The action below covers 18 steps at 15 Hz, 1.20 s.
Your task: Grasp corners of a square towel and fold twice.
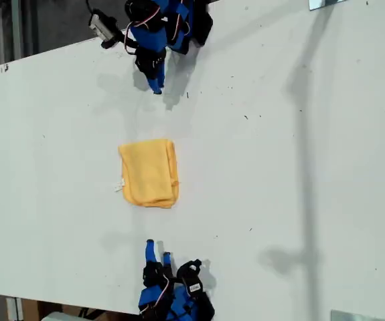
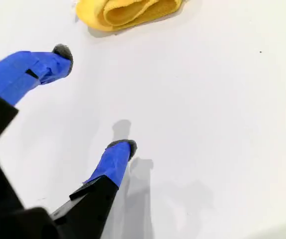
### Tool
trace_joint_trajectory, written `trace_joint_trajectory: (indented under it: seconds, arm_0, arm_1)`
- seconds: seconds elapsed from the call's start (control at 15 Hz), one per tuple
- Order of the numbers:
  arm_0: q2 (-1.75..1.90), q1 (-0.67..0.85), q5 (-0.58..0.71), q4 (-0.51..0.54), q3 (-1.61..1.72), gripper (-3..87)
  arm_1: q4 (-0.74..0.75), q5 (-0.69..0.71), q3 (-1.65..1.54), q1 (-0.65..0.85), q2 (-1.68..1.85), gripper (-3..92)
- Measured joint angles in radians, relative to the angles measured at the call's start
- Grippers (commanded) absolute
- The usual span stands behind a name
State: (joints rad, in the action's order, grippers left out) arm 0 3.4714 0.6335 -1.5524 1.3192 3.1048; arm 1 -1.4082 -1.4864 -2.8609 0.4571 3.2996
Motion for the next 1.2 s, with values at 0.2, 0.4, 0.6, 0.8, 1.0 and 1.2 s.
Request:
trace_joint_trajectory:
  seconds: [0.2, 0.4, 0.6, 0.8, 1.0, 1.2]
  arm_0:
    - [0.000, -0.006, 0.112, -0.002, 0.000, 28.6]
    - [0.002, -0.017, 0.270, -0.011, 0.002, 25.4]
    - [0.002, -0.021, 0.472, -0.012, 0.005, 22.2]
    - [0.002, -0.021, 0.489, -0.012, 0.006, 20.3]
    - [0.002, -0.021, 0.489, -0.012, 0.006, 18.8]
    - [0.002, -0.021, 0.489, -0.012, 0.006, 17.5]
  arm_1:
    - [-0.031, -0.107, -0.002, -0.020, 0.000, 8.1]
    - [-0.049, -0.169, -0.002, -0.018, 0.000, 8.1]
    - [-0.063, -0.021, -0.002, -0.012, 0.000, 8.1]
    - [-0.063, -0.014, -0.002, -0.012, 0.000, 8.1]
    - [-0.063, -0.014, -0.002, -0.012, 0.000, 8.1]
    - [-0.063, -0.014, -0.002, -0.014, 0.000, 8.1]
